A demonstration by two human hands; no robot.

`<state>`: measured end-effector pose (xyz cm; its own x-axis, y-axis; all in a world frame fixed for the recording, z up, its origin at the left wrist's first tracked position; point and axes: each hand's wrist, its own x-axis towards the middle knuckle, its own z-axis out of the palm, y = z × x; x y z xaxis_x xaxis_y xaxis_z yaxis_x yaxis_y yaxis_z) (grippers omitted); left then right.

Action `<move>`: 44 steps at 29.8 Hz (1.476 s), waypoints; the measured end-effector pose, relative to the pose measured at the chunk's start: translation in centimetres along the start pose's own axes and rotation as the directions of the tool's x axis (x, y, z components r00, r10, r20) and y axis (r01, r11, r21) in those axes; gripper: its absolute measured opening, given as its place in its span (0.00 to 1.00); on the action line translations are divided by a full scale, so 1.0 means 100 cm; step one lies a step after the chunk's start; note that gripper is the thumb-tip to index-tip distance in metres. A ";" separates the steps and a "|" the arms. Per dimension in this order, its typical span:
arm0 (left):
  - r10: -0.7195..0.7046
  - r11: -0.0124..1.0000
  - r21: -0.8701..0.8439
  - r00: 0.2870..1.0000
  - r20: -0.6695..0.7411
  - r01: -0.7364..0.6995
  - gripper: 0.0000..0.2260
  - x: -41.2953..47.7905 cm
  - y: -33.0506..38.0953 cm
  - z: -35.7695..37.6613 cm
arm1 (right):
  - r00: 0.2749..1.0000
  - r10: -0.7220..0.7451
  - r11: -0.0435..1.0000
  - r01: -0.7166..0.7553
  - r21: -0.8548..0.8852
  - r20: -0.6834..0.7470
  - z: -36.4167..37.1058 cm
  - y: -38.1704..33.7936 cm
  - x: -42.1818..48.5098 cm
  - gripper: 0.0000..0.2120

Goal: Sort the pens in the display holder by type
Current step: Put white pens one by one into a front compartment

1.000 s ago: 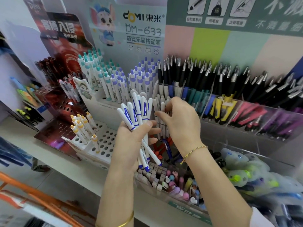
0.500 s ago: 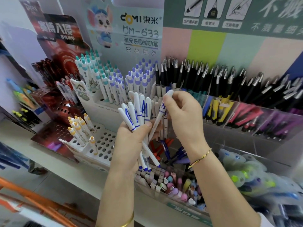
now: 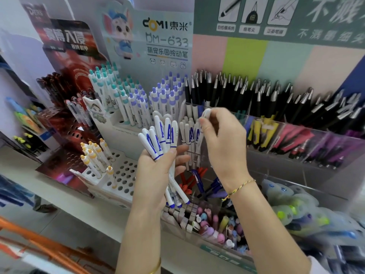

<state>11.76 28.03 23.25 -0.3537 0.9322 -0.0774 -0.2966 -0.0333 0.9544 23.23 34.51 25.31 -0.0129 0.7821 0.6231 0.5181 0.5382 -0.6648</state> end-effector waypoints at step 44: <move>-0.006 0.997 -0.079 1.000 0.009 0.006 0.09 -0.004 0.003 0.012 | 0.999 0.010 0.986 -0.016 -0.167 -0.036 0.002 0.010 -0.001 0.05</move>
<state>12.83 28.08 23.91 -0.3444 0.9354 -0.0802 -0.3677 -0.0558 0.9283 23.56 35.06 24.49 0.0235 0.7755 0.6309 0.6534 0.4657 -0.5968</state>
